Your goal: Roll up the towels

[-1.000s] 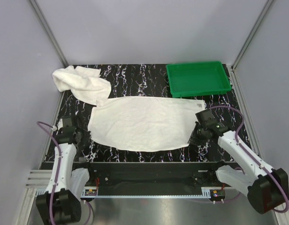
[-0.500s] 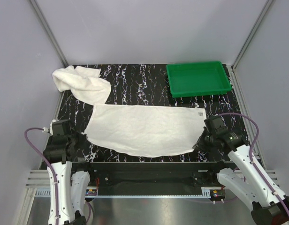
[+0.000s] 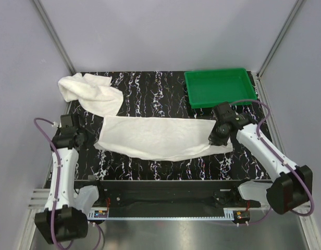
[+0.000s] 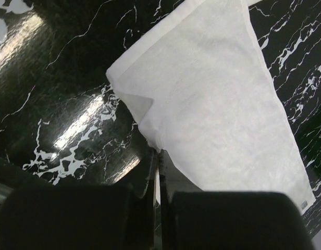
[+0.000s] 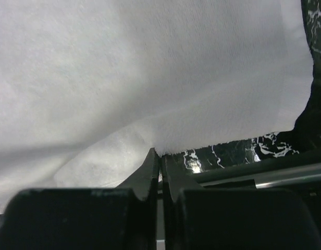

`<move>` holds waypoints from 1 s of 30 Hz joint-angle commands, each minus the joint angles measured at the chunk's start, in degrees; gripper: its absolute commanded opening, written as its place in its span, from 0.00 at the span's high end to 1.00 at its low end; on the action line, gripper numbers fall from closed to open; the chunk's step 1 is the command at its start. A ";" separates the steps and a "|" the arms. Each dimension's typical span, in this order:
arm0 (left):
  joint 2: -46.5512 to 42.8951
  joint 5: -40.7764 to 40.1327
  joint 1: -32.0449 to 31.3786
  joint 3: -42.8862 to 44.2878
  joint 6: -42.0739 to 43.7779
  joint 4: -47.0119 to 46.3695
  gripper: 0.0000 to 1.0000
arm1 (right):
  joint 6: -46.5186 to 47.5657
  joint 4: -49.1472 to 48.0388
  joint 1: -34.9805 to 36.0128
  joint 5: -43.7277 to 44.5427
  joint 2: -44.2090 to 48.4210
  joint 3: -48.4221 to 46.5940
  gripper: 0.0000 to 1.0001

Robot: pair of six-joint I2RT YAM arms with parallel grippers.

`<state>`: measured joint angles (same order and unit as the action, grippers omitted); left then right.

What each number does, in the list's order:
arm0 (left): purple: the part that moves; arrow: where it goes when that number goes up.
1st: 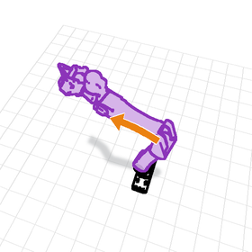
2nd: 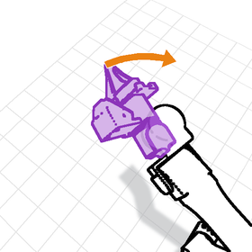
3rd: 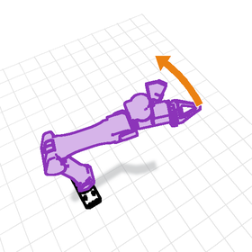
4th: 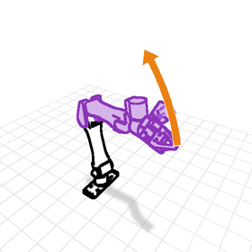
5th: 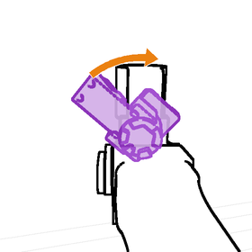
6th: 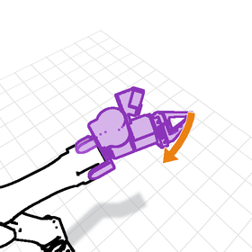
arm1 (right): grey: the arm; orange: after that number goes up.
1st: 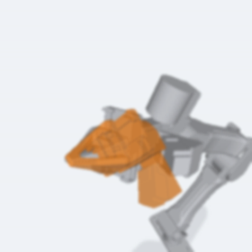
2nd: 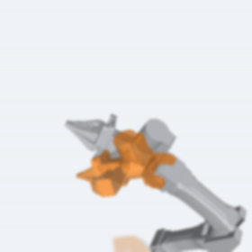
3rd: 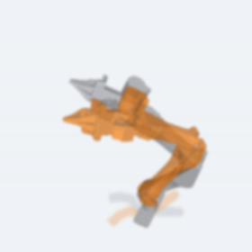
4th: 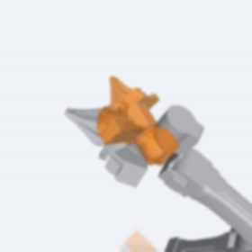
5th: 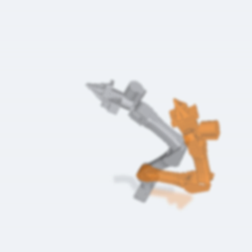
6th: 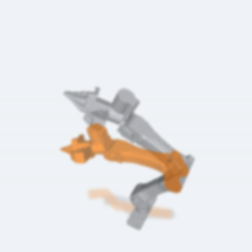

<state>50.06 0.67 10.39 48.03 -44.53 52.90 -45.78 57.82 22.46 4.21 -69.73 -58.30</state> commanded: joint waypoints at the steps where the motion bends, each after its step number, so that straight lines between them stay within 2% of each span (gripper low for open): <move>1: 6.33 0.04 -0.11 4.35 2.17 -9.12 1.00 | 3.59 -3.59 -0.83 4.76 -4.42 -4.62 1.00; 10: 21.38 0.03 -0.28 11.46 3.14 -14.04 1.00 | 8.86 -7.64 -4.35 5.46 -17.61 -10.51 1.00; 18: 35.69 -0.49 -2.83 20.95 5.59 -13.89 1.00 | 11.76 -10.01 -9.18 4.49 -23.16 -12.71 1.00; 24: 41.77 -3.12 -4.59 24.47 5.69 -14.41 1.00 | 13.96 -10.98 -11.56 3.88 -25.71 -14.90 1.00; 30: 46.87 -4.18 -5.21 26.58 5.07 -14.32 1.00 | 15.36 -11.33 -11.65 3.52 -32.29 -18.15 1.00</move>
<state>95.24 -0.69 5.26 71.40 -40.07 40.42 -32.71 47.42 11.29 6.74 -99.57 -73.52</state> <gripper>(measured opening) 0.023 0.047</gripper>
